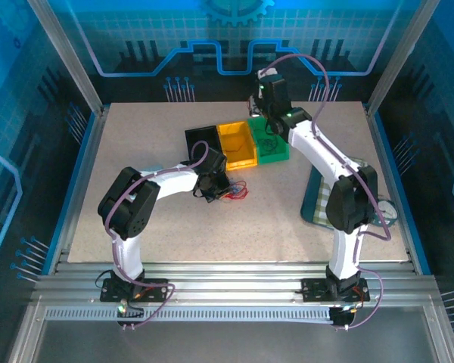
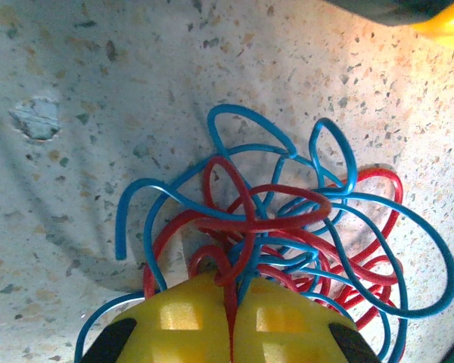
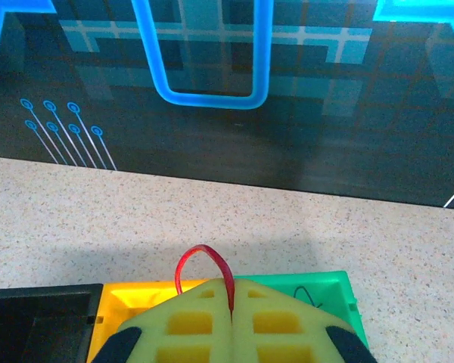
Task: Untangle the cables
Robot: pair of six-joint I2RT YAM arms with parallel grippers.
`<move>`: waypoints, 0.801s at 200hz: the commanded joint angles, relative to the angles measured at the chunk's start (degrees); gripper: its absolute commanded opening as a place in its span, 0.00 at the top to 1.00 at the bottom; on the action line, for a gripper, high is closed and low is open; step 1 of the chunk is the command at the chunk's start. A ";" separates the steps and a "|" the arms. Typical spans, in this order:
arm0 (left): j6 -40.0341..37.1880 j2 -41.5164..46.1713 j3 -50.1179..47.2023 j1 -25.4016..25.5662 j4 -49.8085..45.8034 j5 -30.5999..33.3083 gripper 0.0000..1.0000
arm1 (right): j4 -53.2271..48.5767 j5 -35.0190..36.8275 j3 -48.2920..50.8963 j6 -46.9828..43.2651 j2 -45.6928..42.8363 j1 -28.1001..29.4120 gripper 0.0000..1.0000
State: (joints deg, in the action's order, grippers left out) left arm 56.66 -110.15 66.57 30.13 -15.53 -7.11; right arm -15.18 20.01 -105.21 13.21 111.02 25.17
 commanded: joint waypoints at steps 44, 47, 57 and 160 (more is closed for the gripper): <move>-0.32 -2.43 -2.14 -1.27 -5.49 1.05 1.00 | -5.00 -9.41 -0.32 2.23 4.29 1.19 1.00; -0.30 -2.40 -2.14 -1.22 -5.53 1.03 1.00 | -5.03 -9.91 0.03 2.29 4.29 1.31 1.00; -0.25 -2.53 -2.06 -1.22 -5.58 0.95 1.00 | -5.04 -11.04 1.09 2.52 4.38 1.67 1.00; 0.07 -2.62 -2.48 -1.25 -5.31 0.57 1.00 | -9.46 -11.93 -2.01 6.22 12.91 2.95 1.00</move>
State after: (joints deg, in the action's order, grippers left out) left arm 56.66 -110.19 66.57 29.76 -15.55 -7.88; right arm -21.32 6.70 -103.04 18.06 120.25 27.64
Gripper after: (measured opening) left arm 0.053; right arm 0.045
